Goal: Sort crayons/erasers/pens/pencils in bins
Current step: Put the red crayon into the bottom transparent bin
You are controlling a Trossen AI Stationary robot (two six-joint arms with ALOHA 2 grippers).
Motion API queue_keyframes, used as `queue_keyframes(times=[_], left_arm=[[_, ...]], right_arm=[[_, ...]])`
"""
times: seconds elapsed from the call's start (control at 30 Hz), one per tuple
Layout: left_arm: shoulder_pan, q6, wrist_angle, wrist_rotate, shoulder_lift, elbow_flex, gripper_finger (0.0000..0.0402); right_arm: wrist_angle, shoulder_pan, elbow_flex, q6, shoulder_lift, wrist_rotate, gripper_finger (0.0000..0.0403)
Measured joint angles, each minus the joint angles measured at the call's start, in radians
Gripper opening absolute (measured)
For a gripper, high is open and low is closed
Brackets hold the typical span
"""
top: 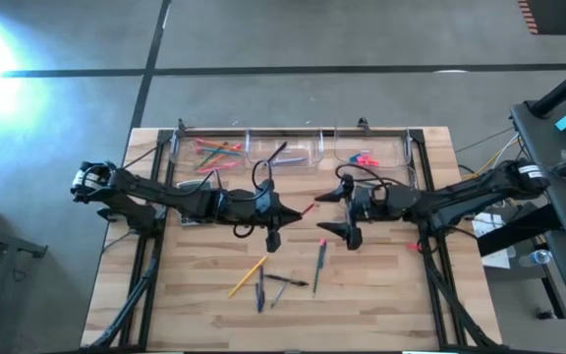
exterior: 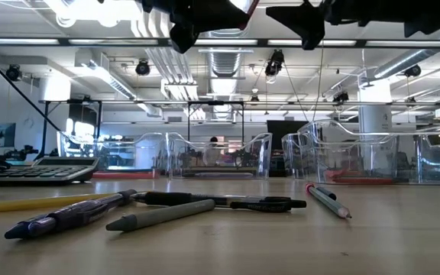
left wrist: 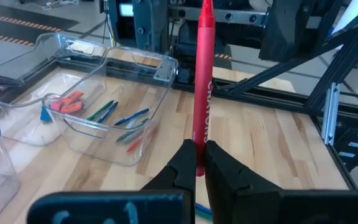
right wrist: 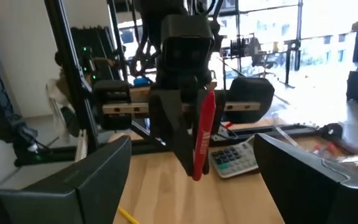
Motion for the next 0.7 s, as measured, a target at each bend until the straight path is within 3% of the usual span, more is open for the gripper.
queue_keyframes(times=[0.7], left_arm=[[-0.023, 0.001, 0.056, 0.006, 0.004, -0.003, 0.0]], right_arm=[[0.177, 0.0, 0.016, 0.1, 0.145, 0.009, 0.0326]])
